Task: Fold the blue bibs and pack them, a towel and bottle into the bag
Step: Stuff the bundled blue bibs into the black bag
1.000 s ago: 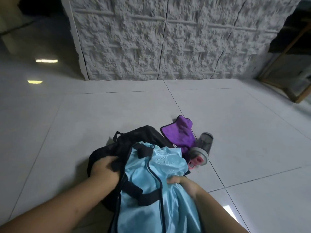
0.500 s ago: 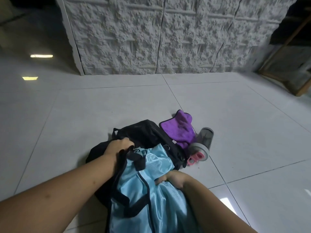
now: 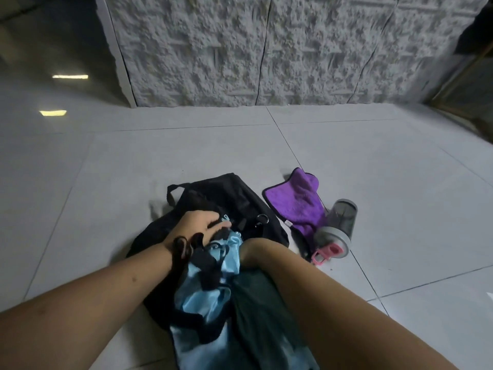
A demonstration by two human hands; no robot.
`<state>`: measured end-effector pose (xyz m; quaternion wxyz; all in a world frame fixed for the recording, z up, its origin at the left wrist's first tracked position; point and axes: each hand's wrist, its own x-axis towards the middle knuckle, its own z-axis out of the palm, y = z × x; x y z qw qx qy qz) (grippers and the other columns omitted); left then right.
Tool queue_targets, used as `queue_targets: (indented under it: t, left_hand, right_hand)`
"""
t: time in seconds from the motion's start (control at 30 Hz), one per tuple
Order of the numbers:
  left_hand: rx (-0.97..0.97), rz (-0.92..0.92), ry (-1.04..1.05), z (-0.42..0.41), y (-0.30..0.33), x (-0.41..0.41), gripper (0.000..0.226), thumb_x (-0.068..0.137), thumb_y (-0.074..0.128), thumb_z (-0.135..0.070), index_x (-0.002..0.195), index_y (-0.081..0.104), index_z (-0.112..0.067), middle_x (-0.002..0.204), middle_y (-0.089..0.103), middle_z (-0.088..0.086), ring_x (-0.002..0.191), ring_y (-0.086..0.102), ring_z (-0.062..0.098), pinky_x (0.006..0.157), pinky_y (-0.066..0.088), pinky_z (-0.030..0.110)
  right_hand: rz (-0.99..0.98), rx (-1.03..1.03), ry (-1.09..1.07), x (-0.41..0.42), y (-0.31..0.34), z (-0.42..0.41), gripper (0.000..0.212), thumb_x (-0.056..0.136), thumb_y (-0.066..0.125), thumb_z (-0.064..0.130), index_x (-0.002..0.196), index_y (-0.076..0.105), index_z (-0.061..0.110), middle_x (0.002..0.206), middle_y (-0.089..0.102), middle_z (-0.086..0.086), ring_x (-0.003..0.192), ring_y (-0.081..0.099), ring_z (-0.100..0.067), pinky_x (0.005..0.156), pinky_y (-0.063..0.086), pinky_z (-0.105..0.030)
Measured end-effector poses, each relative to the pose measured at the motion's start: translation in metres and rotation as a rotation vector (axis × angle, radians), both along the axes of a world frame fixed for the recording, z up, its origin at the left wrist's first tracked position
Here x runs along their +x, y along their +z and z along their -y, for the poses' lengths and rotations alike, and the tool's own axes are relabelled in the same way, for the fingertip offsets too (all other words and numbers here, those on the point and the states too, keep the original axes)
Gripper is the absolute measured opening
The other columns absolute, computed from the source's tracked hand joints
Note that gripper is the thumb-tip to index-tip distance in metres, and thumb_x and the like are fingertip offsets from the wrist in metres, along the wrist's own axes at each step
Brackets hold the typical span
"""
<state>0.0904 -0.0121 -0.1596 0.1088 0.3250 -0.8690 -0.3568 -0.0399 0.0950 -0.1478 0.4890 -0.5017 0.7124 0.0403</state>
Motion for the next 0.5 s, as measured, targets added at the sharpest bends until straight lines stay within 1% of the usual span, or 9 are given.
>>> queue_targets:
  t: [0.07, 0.1, 0.13, 0.2, 0.23, 0.3, 0.37, 0.43, 0.5]
  left_hand:
    - [0.055, -0.164, 0.081, -0.015, 0.009, 0.007, 0.054, 0.094, 0.073, -0.028, 0.061, 0.031, -0.019, 0.049, 0.034, -0.011, 0.048, 0.032, 0.006, 0.049, 0.029, 0.018]
    - [0.036, -0.140, 0.098, -0.015, 0.009, 0.009, 0.051, 0.092, 0.075, -0.025, 0.065, 0.032, -0.019, 0.052, 0.035, -0.012, 0.050, 0.032, 0.006, 0.050, 0.030, 0.019]
    - [-0.047, -0.069, 0.079, -0.014, 0.009, 0.008, 0.047, 0.091, 0.076, -0.020, 0.072, 0.033, -0.020, 0.059, 0.041, -0.012, 0.053, 0.035, 0.005, 0.052, 0.033, 0.021]
    - [-0.284, 0.229, 0.041, -0.011, 0.021, 0.001, 0.036, 0.091, 0.067, -0.007, 0.090, 0.036, -0.023, 0.084, 0.052, -0.005, 0.066, 0.048, 0.012, 0.060, 0.038, 0.028]
    - [-0.393, 0.352, 0.013, -0.010, 0.026, -0.004, 0.038, 0.089, 0.061, 0.000, 0.102, 0.036, -0.025, 0.094, 0.052, 0.000, 0.073, 0.051, 0.017, 0.061, 0.038, 0.031]
    - [-0.548, 0.481, -0.059, -0.011, 0.033, -0.016, 0.050, 0.085, 0.055, 0.005, 0.123, 0.039, -0.023, 0.098, 0.050, 0.005, 0.079, 0.052, 0.024, 0.062, 0.042, 0.035]
    - [-0.558, 0.582, -0.050, -0.007, 0.035, -0.022, 0.027, 0.085, 0.053, 0.004, 0.106, 0.056, -0.014, 0.093, 0.060, 0.005, 0.078, 0.058, 0.025, 0.064, 0.050, 0.037]
    - [-0.479, 0.547, 0.099, 0.001, 0.029, -0.020, 0.012, 0.093, 0.055, -0.007, 0.084, 0.055, -0.014, 0.085, 0.065, 0.005, 0.074, 0.060, 0.025, 0.062, 0.048, 0.037]
    - [-0.296, 0.315, 0.322, 0.008, 0.019, -0.015, 0.031, 0.101, 0.056, -0.031, 0.076, 0.049, -0.014, 0.077, 0.061, 0.006, 0.074, 0.058, 0.027, 0.062, 0.039, 0.035]
  right_hand:
    - [-0.012, 0.043, 0.034, 0.005, -0.004, 0.008, 0.044, 0.105, 0.054, 0.020, 0.144, 0.052, 0.000, 0.149, 0.052, -0.018, 0.128, 0.055, -0.032, 0.112, 0.041, -0.041]
    - [-0.033, 0.048, 0.047, 0.005, -0.007, 0.012, 0.043, 0.104, 0.054, 0.018, 0.143, 0.052, -0.001, 0.149, 0.052, -0.018, 0.131, 0.053, -0.034, 0.112, 0.041, -0.042]
    - [-0.056, 0.063, 0.056, 0.005, -0.005, 0.014, 0.042, 0.105, 0.054, 0.016, 0.142, 0.052, -0.002, 0.149, 0.052, -0.019, 0.132, 0.053, -0.035, 0.111, 0.040, -0.041]
    - [-0.090, 0.078, 0.042, 0.005, -0.004, 0.015, 0.039, 0.105, 0.052, 0.013, 0.140, 0.054, -0.004, 0.146, 0.054, -0.020, 0.132, 0.053, -0.036, 0.105, 0.041, -0.039]
    - [-0.107, 0.071, 0.042, 0.004, -0.005, 0.016, 0.039, 0.105, 0.052, 0.014, 0.140, 0.054, -0.003, 0.146, 0.054, -0.021, 0.132, 0.053, -0.036, 0.103, 0.041, -0.038]
    - [-0.101, 0.080, 0.045, 0.004, -0.007, 0.018, 0.041, 0.105, 0.052, 0.016, 0.142, 0.053, -0.003, 0.147, 0.053, -0.021, 0.133, 0.052, -0.036, 0.105, 0.041, -0.039]
    - [-0.100, 0.102, 0.058, 0.004, -0.011, 0.018, 0.041, 0.105, 0.052, 0.017, 0.142, 0.053, -0.002, 0.146, 0.054, -0.021, 0.131, 0.054, -0.036, 0.108, 0.041, -0.041]
    - [-0.116, 0.135, 0.052, 0.003, -0.015, 0.017, 0.040, 0.105, 0.054, 0.019, 0.139, 0.056, -0.001, 0.143, 0.057, -0.021, 0.120, 0.058, -0.035, 0.106, 0.044, -0.042]
    - [-0.116, 0.156, 0.080, 0.003, -0.016, 0.015, 0.039, 0.104, 0.056, 0.019, 0.136, 0.058, -0.002, 0.140, 0.059, -0.021, 0.109, 0.058, -0.031, 0.100, 0.045, -0.040]
